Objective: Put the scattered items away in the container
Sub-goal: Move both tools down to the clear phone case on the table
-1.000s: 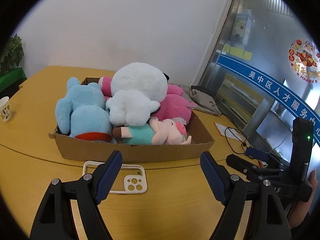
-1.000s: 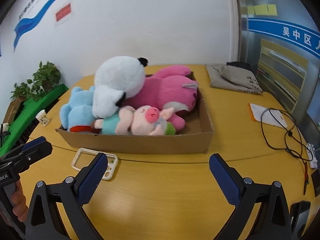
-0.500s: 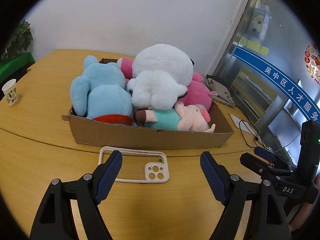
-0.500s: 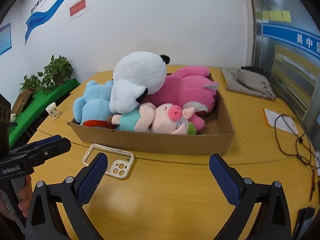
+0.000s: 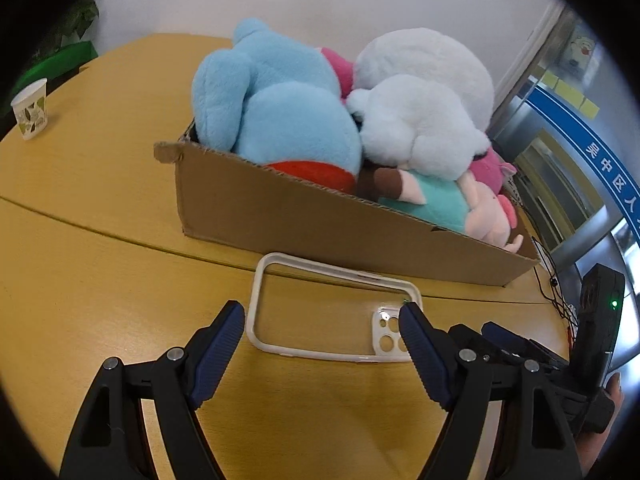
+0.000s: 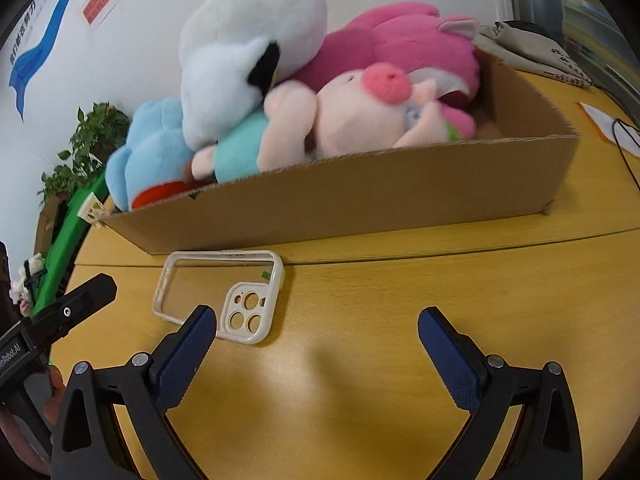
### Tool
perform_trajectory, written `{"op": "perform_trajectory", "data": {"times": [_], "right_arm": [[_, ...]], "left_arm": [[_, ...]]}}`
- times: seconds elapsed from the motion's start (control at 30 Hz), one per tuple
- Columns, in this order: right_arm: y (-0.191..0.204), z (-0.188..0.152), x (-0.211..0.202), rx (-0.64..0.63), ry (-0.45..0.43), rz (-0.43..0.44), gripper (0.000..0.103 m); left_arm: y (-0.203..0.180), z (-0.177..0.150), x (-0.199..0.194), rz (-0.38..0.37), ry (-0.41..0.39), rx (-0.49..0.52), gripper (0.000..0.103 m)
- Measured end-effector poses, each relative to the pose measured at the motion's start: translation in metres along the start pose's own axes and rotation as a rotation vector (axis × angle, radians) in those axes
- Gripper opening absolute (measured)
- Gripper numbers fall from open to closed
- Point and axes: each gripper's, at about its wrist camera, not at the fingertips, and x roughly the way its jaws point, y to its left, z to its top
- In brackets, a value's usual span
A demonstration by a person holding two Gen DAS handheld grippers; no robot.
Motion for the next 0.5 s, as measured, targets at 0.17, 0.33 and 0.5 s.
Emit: {"op": "perform_trajectory", "data": {"times": [0.17, 0.33, 0.5], "right_arm": [[0.014, 0.003, 0.03, -0.043, 0.01, -0.059, 0.099], [0.028, 0.002, 0.041, -0.136, 0.004, -0.142, 0.078], [0.033, 0.001, 0.038, -0.168, 0.01, -0.127, 0.038]], "left_arm": [[0.013, -0.001, 0.022, 0.037, 0.057, -0.012, 0.062], [0.021, -0.002, 0.032, 0.097, 0.083, -0.018, 0.007], [0.017, -0.01, 0.036, 0.076, 0.101, -0.019, 0.005]]}}
